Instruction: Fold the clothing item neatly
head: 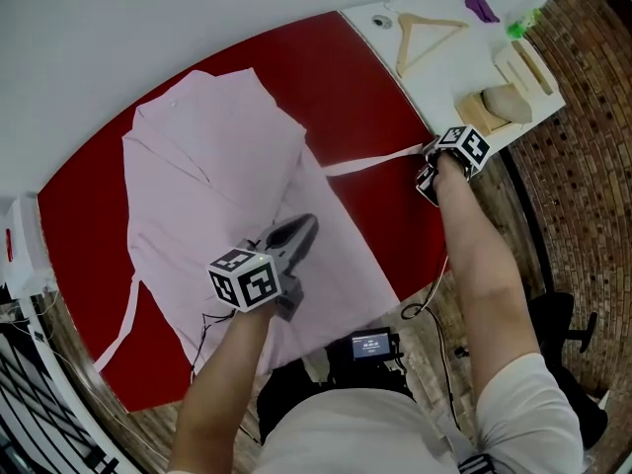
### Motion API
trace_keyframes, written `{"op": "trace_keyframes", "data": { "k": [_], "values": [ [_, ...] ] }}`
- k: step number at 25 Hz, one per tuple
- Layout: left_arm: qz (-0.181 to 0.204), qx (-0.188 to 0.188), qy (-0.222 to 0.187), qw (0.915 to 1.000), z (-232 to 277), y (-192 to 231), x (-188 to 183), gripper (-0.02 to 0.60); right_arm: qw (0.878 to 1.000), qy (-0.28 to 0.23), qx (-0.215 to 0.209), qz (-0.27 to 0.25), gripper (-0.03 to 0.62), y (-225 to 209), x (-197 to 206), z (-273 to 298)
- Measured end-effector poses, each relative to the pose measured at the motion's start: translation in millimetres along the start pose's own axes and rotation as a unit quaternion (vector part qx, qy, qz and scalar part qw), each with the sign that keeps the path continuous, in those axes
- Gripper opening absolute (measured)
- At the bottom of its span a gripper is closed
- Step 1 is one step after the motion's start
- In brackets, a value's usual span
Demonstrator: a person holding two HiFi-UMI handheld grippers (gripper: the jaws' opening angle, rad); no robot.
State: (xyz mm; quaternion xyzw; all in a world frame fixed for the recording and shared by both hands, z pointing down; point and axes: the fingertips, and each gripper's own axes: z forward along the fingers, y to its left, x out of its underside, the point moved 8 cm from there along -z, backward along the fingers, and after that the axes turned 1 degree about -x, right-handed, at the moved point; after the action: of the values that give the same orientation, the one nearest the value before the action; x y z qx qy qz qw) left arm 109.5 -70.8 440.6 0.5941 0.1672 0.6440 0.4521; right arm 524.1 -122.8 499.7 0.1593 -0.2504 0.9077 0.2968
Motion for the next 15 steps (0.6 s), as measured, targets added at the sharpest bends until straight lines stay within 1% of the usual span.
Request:
{"op": "trace_keyframes", "data": {
  "k": [2,5,9,10,11,12,15],
  "values": [
    [-0.001,-0.004,-0.003,1.0,-5,2,1,0.009,1.0,-0.004,-0.004,0.008,0.09,1,-4,-1],
    [-0.006,-0.009,-0.004,0.9999,-10,3,5,0.008,1.0,0.003,0.005,-0.007,0.142,-1,-1,3],
    [-0.004,-0.013,-0.003,0.9999,-16,2,6,0.009,1.0,-0.002,0.018,-0.017,0.143,0,-1,6],
    [-0.004,-0.014,-0.004,0.9999,-18,2,7,0.008,1.0,-0.004,0.019,-0.021,0.136,-1,-1,5],
    [-0.004,-0.015,-0.004,0.9999,-20,2,8,0.009,0.999,-0.008,0.017,-0.027,0.063,-2,-1,3],
    [-0.005,-0.017,-0.005,0.9998,-22,3,8,0.009,0.999,-0.015,0.013,-0.032,0.026,-3,-2,1],
    [-0.007,-0.022,-0.009,0.9997,-28,4,8,0.008,0.998,-0.039,-0.009,-0.052,0.023,1,-4,-5]
  ]
}}
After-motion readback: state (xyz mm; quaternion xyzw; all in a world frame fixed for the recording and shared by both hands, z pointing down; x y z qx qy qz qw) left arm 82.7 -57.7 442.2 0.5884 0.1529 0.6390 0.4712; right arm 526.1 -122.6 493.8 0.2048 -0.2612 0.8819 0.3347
